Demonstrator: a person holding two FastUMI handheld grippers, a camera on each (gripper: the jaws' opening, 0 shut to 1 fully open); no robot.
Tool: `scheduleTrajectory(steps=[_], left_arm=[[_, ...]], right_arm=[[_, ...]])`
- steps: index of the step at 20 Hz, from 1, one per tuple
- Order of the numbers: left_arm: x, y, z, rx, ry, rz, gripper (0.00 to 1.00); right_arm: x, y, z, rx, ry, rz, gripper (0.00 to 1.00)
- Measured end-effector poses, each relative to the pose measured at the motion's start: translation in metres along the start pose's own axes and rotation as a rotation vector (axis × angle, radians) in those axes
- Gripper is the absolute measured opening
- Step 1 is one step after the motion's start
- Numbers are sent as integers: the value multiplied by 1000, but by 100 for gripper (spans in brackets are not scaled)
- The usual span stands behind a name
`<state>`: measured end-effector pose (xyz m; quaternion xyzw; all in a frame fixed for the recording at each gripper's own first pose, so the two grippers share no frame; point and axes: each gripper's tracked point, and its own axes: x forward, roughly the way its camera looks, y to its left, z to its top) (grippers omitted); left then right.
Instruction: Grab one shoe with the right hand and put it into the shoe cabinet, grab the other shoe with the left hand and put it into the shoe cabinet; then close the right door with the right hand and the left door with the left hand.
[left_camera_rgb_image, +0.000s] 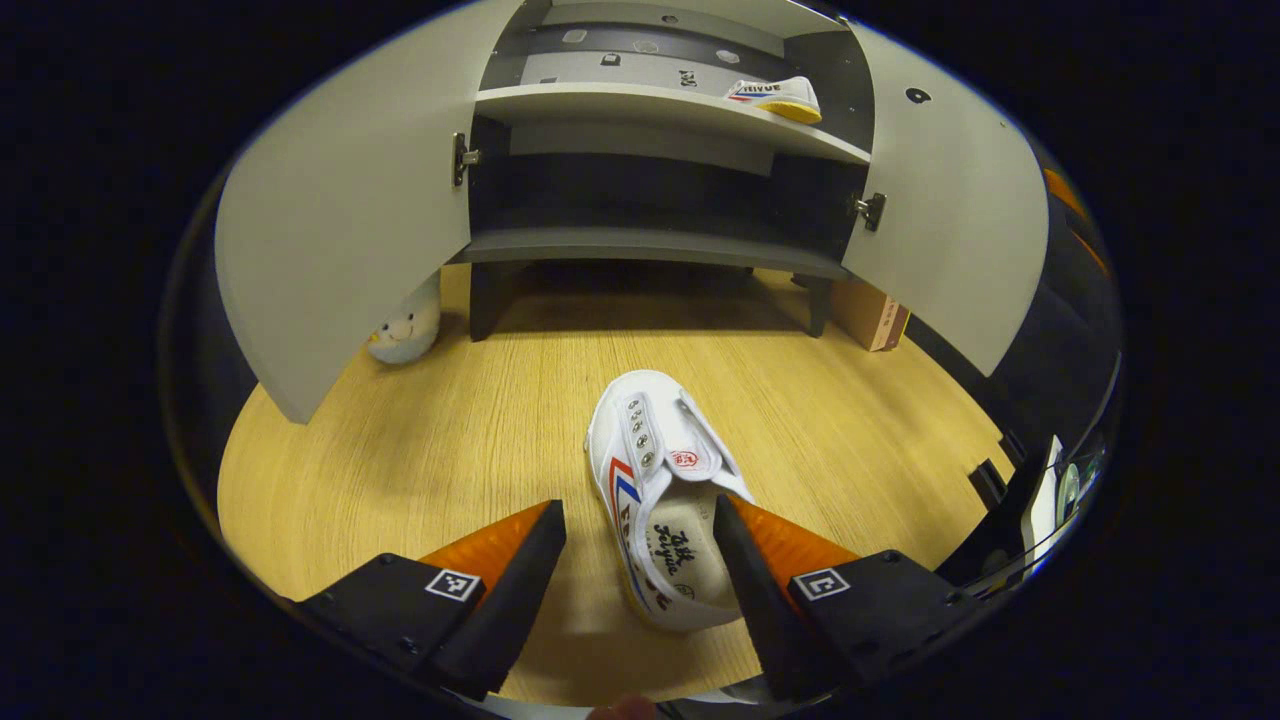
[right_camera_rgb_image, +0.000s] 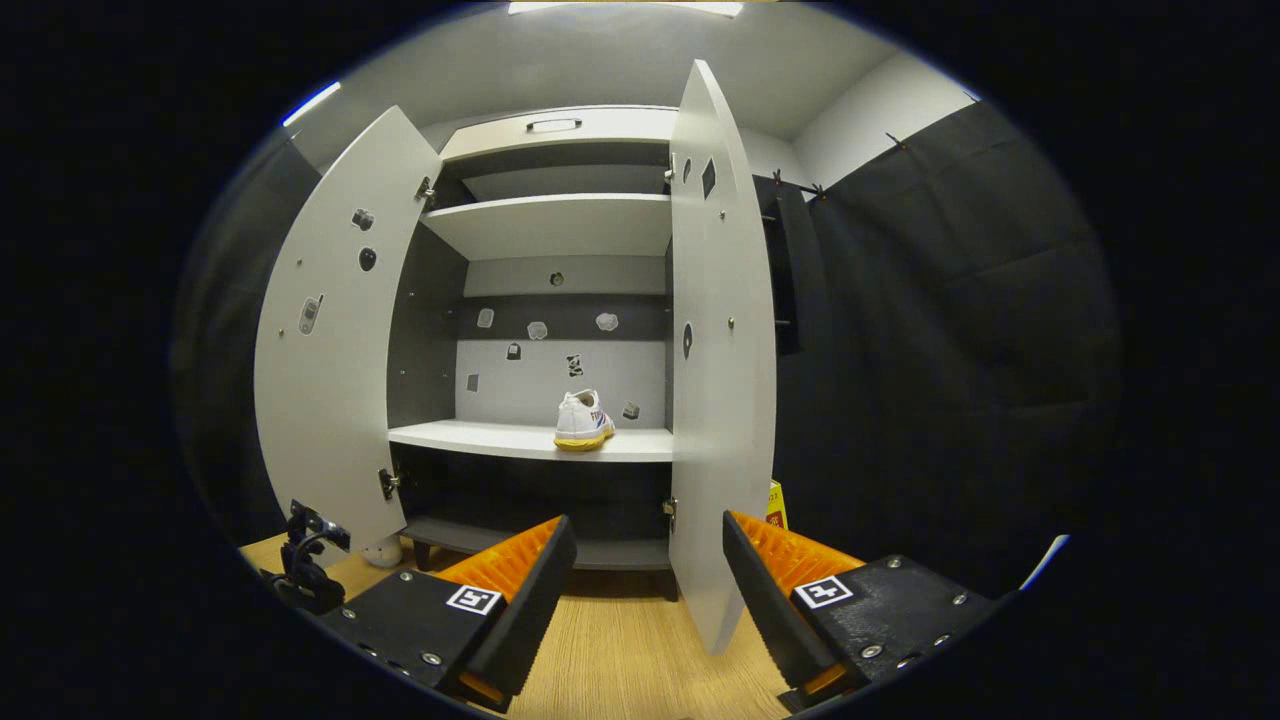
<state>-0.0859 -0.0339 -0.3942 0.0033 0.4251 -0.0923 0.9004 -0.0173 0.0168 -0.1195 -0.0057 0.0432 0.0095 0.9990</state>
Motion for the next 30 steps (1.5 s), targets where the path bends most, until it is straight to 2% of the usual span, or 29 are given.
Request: scheduleTrajectory(steps=[3,4,5,8,14,15,16,17,19,20,22,24,27,30], left_arm=[[19,11,2,42,-3,50,98],[26,11,5,37,-9,51,100],[32,12,9,32,-18,52,97],[49,12,18,36,-40,49,97],[62,15,20,-27,-74,56,96],[62,7,21,-33,-81,29,89],[62,11,24,-26,-89,69,80],[63,18,24,-10,-89,116,49],[61,19,26,-31,-101,135,19],[59,21,24,-35,-99,144,13],[44,19,34,-60,-112,152,10],[13,15,65,-56,-171,164,10],[-47,14,138,-38,-276,219,10],[-105,16,216,-96,-400,206,10]], right_arm=[[-8,-3,2,5,-11,0,91],[-8,-5,2,7,-13,-2,90],[-8,-6,2,8,-13,-5,90],[-7,-9,2,4,-11,-10,90],[-3,-12,3,3,-8,-14,91],[-3,-12,3,2,-7,-13,90],[-3,-12,3,3,-7,-9,90],[-2,-10,2,2,-5,-4,90],[1,-9,1,-3,0,1,90],[1,-8,0,-3,2,7,90],[4,-5,1,-3,3,17,90],[6,-3,2,-4,-4,24,90],[11,3,4,1,-10,36,91],[14,10,5,15,-11,54,91]])
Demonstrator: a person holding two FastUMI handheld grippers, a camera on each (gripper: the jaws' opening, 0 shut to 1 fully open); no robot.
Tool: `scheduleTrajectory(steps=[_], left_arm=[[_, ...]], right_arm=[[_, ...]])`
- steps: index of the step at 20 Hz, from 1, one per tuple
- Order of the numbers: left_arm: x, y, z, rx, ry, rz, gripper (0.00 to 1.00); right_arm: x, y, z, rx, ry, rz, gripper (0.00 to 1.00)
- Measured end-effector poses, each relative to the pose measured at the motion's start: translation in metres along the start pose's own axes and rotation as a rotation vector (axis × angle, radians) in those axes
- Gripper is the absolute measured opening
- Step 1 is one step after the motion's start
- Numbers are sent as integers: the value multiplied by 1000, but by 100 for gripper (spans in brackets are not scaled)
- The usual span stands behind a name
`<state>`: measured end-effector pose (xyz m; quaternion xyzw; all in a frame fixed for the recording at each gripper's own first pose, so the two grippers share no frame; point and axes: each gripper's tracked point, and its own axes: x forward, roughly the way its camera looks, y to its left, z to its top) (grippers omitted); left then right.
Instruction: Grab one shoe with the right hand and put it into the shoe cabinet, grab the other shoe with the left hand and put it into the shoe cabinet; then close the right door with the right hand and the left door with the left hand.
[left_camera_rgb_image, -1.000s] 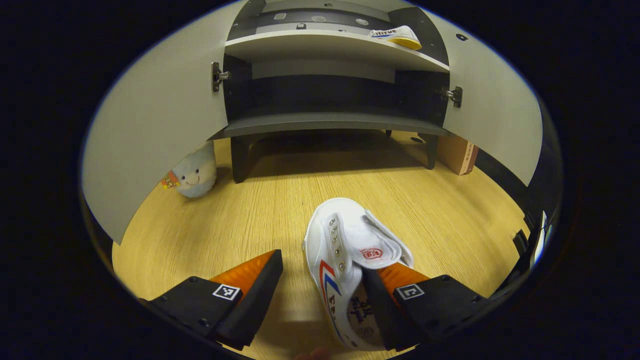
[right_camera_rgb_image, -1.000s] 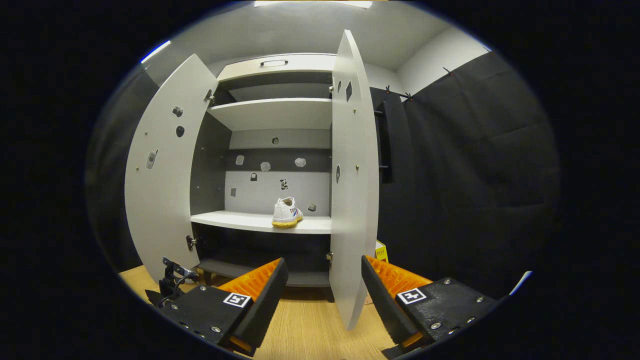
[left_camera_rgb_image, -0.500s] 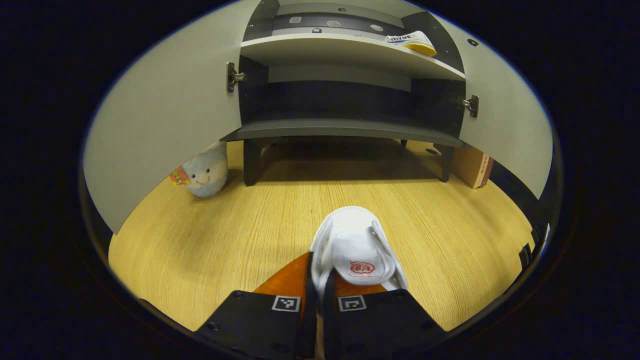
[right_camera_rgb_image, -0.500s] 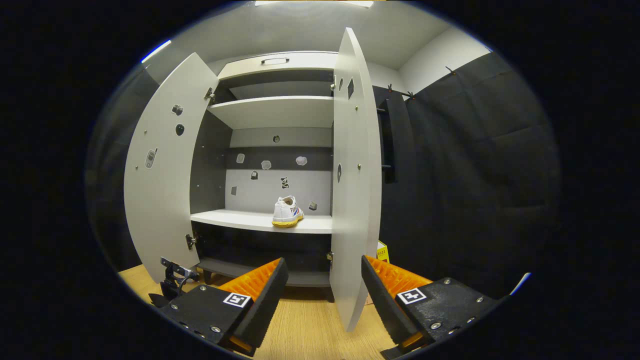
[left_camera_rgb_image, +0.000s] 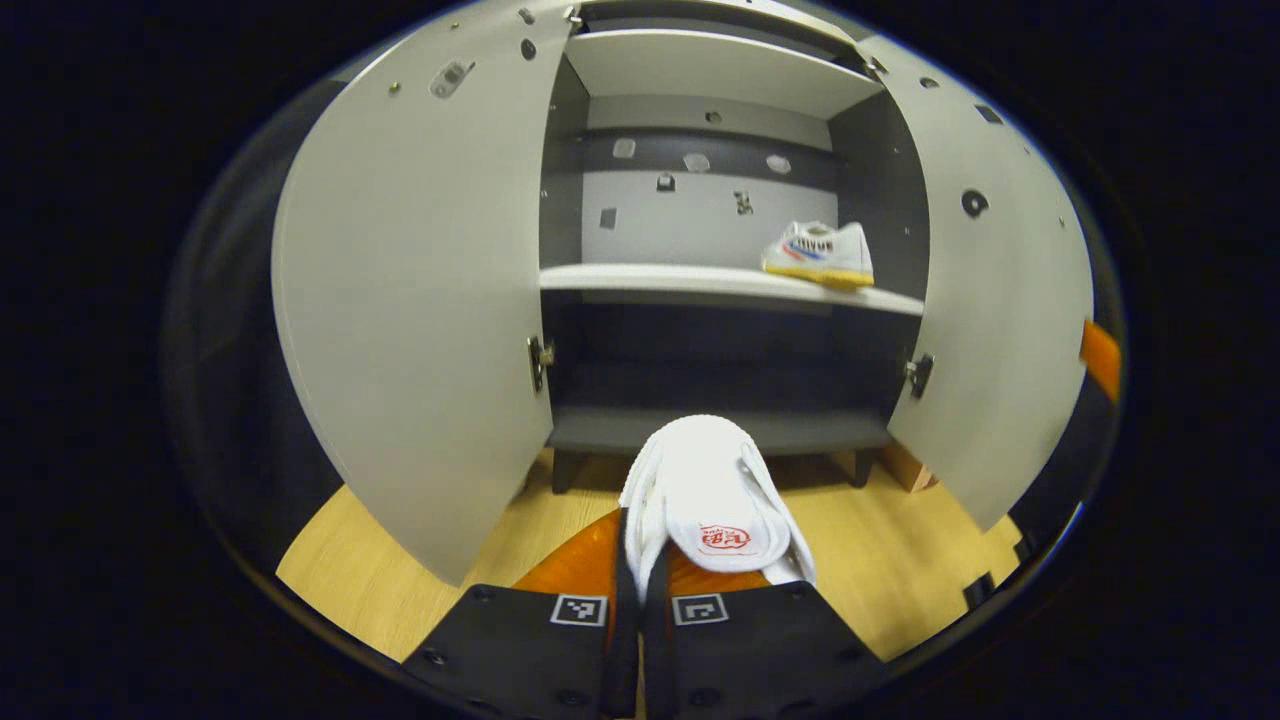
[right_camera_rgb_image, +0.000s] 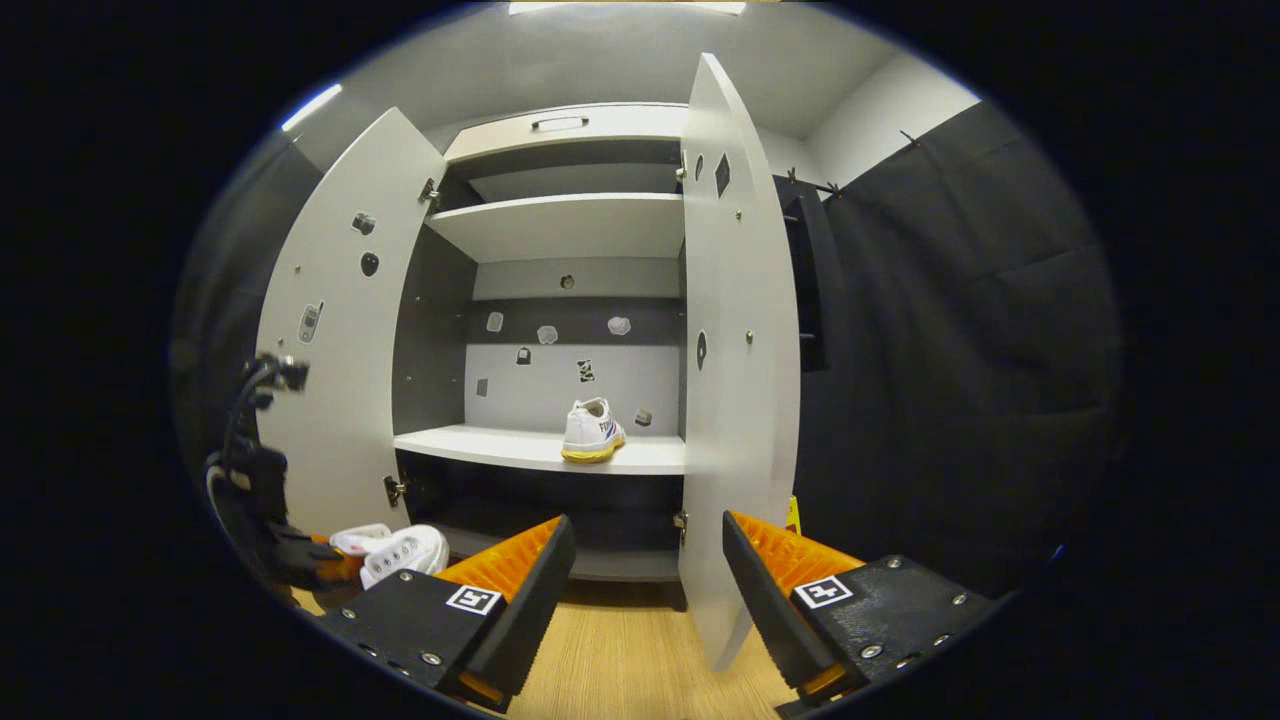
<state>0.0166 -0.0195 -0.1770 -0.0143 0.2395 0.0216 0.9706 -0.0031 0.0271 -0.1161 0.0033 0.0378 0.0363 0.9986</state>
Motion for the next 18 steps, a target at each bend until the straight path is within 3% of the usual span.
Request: scheduleTrajectory(steps=[4,5,7,8,12,18], left_arm=[[3,6,117,-9,-133,-29,10],[-11,8,127,0,-163,-26,10],[7,15,171,7,-199,-26,10],[40,2,179,1,-197,-30,10],[84,-2,199,-32,-115,-59,10],[187,2,188,30,22,-5,9]], right_arm=[[-1,5,3,-9,-12,14,91],[-2,6,2,-10,-13,17,91],[-5,7,2,-7,-13,17,91],[-5,7,3,-1,-17,15,91],[-10,4,4,0,-27,-1,91],[-13,-9,1,-13,-17,-42,90]])
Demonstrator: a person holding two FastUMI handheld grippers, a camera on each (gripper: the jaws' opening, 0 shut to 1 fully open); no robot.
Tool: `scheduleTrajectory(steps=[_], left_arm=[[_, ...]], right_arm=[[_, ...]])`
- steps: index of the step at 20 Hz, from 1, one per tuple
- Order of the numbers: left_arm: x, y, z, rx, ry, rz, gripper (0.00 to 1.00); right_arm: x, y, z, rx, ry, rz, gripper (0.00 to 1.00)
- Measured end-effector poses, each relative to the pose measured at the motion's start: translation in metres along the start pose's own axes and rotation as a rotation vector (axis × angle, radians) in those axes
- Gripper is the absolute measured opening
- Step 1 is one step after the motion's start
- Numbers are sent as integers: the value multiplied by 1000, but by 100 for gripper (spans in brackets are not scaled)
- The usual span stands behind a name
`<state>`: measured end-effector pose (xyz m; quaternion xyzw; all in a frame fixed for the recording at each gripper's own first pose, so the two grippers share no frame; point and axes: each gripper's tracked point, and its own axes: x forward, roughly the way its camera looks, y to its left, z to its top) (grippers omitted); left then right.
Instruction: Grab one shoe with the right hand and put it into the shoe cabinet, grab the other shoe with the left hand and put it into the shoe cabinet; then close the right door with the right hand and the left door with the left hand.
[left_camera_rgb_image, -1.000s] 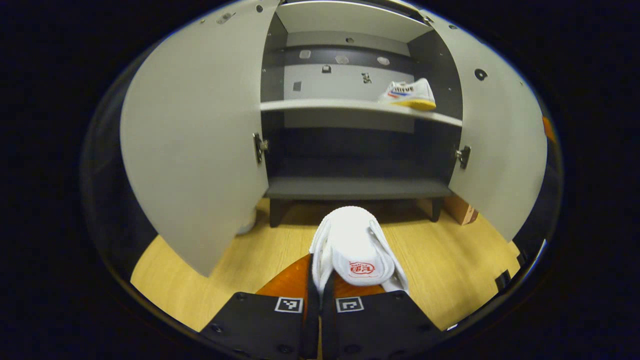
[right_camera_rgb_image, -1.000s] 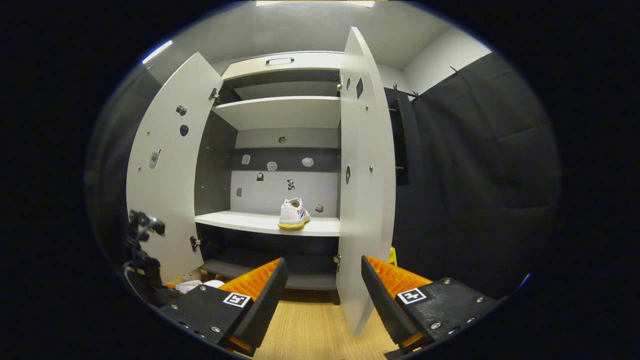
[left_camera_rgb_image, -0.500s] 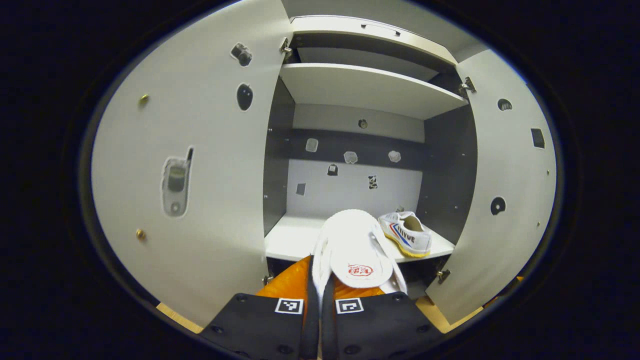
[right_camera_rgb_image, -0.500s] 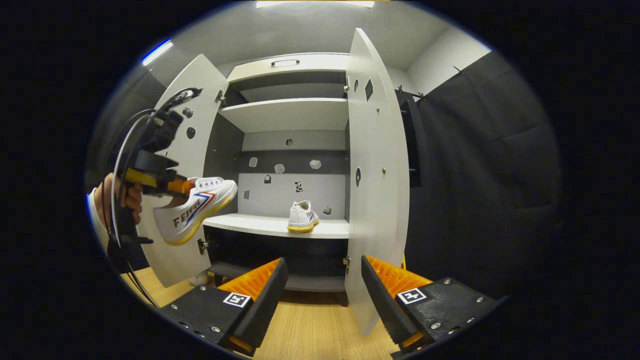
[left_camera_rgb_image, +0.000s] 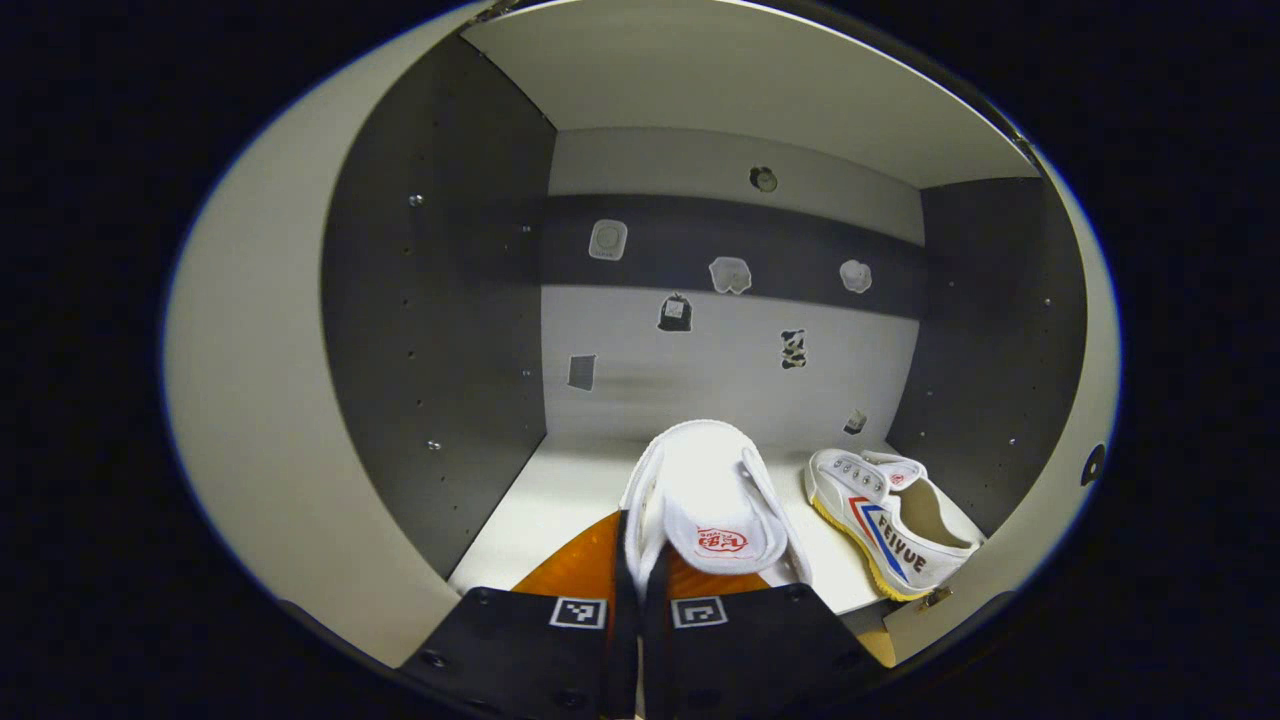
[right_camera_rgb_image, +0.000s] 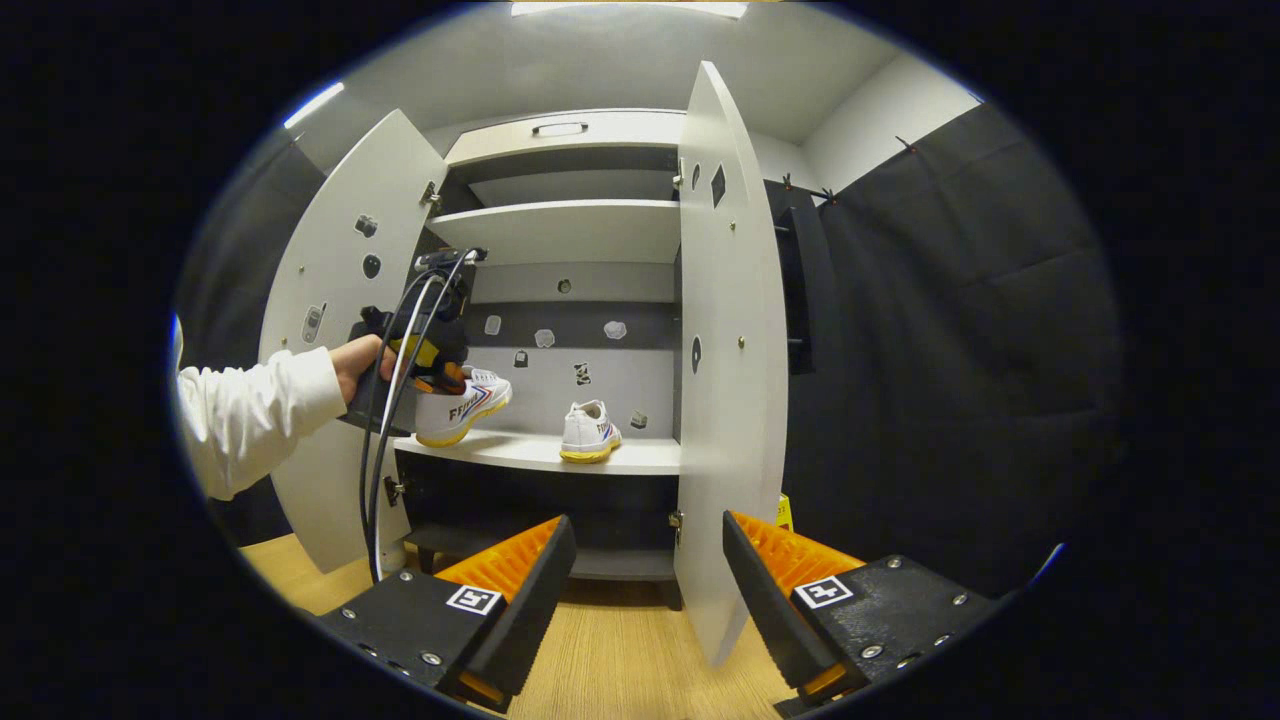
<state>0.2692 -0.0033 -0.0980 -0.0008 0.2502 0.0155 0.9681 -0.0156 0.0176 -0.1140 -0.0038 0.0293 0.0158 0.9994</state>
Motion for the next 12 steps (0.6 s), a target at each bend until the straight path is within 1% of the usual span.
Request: scheduleTrajectory(steps=[4,7,8,9,11,12], left_arm=[[40,1,-9,40,75,22,10],[59,4,-25,57,144,43,9],[62,5,-29,49,161,39,9],[62,3,-24,46,142,30,9],[63,2,-27,57,159,18,10],[64,-1,-26,60,157,4,13]], right_arm=[[1,-5,-3,20,11,-20,91],[4,-6,-7,23,26,-23,91],[5,-5,-7,24,26,-22,91],[6,-4,-7,22,26,-20,91],[8,-3,-8,20,26,-17,91],[8,-1,-8,20,26,-13,91]])
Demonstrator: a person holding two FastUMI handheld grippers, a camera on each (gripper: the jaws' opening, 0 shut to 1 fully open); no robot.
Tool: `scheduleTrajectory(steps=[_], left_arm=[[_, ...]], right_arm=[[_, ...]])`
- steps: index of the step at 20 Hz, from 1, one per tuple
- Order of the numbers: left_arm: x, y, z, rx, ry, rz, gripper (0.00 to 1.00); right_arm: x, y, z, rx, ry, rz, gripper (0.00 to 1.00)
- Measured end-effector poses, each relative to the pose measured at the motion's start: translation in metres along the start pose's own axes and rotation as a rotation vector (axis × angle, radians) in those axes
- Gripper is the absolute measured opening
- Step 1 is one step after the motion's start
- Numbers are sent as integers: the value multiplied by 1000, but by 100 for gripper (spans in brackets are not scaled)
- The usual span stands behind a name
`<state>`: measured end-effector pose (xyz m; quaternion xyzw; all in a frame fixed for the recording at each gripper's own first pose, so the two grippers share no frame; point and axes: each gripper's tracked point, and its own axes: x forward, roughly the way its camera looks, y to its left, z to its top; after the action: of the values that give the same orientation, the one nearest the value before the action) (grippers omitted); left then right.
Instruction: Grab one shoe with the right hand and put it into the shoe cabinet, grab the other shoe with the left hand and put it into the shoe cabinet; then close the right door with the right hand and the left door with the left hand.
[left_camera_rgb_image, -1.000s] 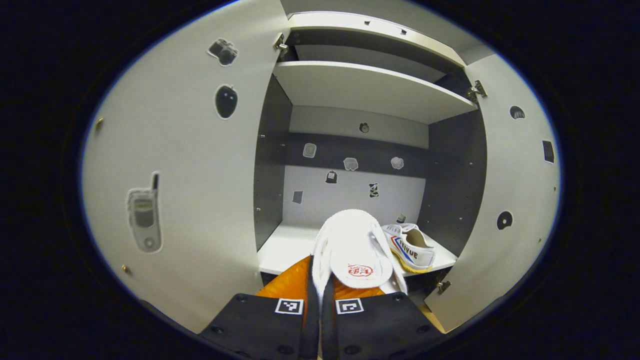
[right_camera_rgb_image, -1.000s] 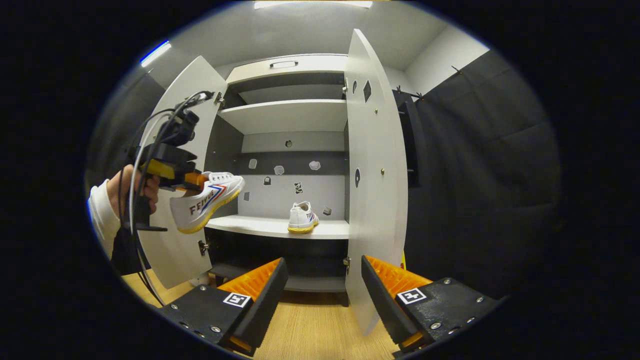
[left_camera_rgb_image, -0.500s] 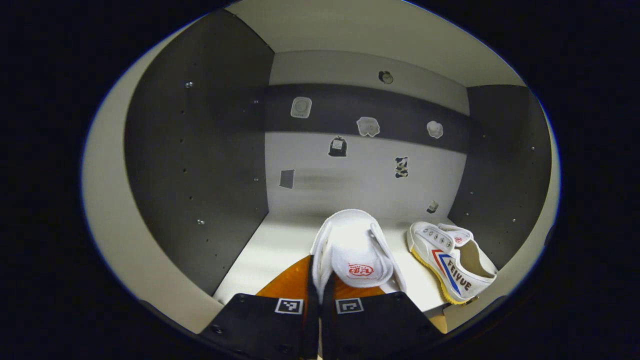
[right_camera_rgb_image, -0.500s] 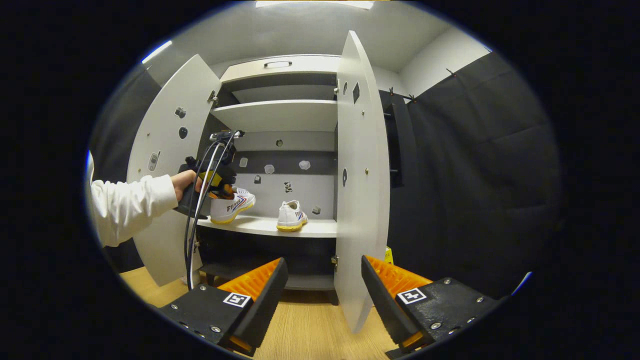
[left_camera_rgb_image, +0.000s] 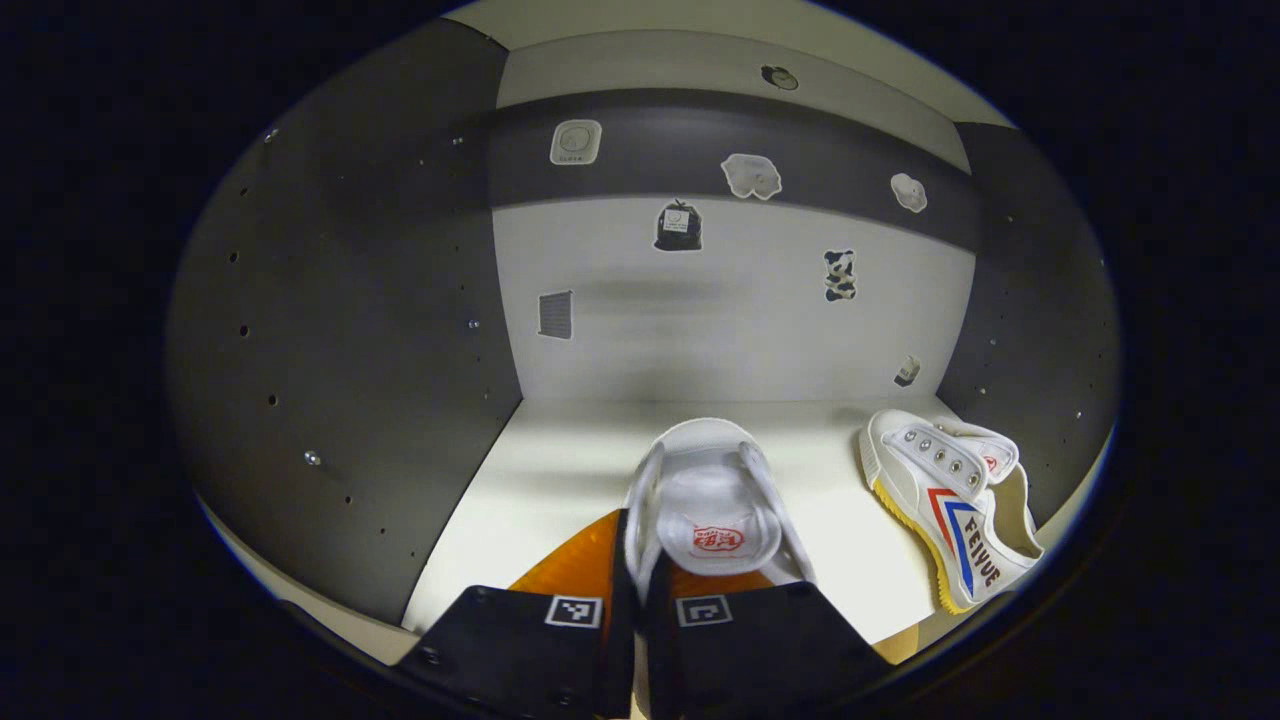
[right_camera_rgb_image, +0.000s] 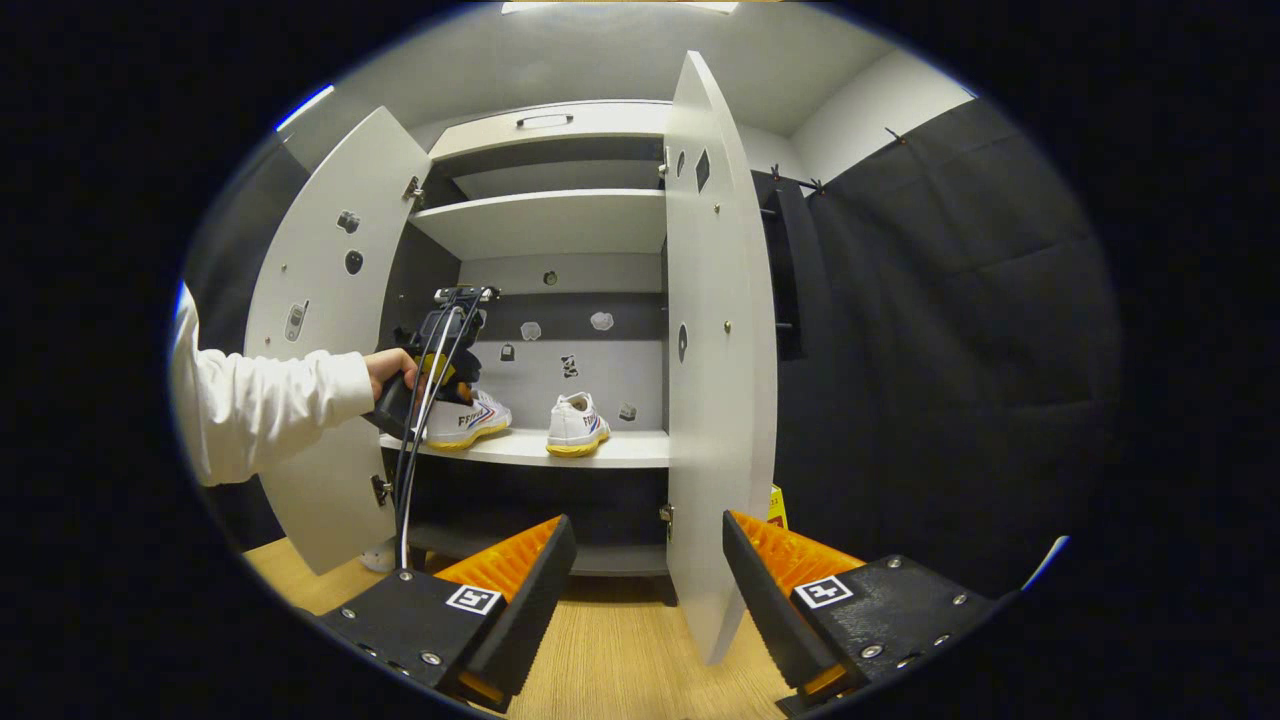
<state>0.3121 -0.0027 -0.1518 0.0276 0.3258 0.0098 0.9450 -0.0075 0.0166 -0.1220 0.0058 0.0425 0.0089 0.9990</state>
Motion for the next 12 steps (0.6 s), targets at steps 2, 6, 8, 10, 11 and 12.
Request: scheduleTrajectory(steps=[2,6,8,10,11,12], left_arm=[[-1,-3,1,3,0,-7,25],[-3,5,-1,29,10,30,44],[-5,12,0,24,6,41,72],[-12,13,-1,-6,3,20,92],[-19,13,-1,-24,3,10,92],[-25,13,-1,-41,-7,0,93]], right_arm=[[2,2,0,-2,3,4,91],[3,5,-1,-3,2,10,91],[4,5,1,-3,-3,10,91],[4,6,1,-1,-3,14,91],[4,8,2,2,-4,17,91],[4,9,2,4,-7,22,91]])
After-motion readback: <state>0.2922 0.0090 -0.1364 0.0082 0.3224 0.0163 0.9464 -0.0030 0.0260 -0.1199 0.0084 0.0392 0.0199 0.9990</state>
